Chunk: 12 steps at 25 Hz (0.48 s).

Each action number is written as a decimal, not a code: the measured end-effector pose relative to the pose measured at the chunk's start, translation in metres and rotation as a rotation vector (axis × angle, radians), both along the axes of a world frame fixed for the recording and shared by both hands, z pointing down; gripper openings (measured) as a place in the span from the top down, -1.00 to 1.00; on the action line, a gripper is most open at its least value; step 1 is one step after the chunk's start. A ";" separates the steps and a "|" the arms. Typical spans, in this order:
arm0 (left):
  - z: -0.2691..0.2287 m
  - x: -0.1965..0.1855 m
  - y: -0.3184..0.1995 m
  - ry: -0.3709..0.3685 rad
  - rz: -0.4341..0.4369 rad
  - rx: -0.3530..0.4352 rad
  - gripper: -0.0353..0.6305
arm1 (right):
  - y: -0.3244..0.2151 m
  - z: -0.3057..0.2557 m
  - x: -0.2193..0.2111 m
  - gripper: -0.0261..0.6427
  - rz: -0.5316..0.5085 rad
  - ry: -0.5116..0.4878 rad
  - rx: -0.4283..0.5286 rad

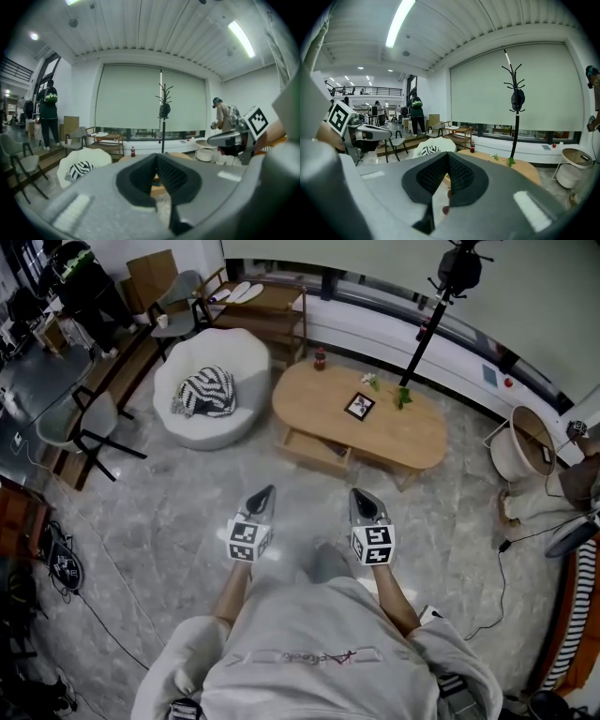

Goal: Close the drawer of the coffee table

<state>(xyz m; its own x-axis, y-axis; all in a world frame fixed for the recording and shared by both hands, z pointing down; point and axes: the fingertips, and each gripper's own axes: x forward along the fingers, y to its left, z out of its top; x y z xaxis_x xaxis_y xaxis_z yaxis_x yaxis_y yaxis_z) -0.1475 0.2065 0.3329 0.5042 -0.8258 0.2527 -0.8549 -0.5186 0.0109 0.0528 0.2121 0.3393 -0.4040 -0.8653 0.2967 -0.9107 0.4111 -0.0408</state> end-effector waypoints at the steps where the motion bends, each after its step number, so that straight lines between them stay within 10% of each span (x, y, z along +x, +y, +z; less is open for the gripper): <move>1: 0.002 0.002 0.003 0.003 0.001 -0.004 0.89 | 0.002 0.002 0.002 0.91 0.002 0.001 -0.003; 12: -0.001 0.016 -0.003 0.000 0.007 -0.012 0.89 | -0.005 0.005 0.012 0.91 0.007 -0.011 0.002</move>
<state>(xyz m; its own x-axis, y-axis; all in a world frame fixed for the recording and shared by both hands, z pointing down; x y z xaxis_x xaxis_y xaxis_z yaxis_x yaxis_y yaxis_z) -0.1319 0.2036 0.3321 0.5100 -0.8192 0.2624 -0.8512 -0.5245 0.0170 0.0653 0.2068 0.3444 -0.4012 -0.8687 0.2905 -0.9130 0.4049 -0.0500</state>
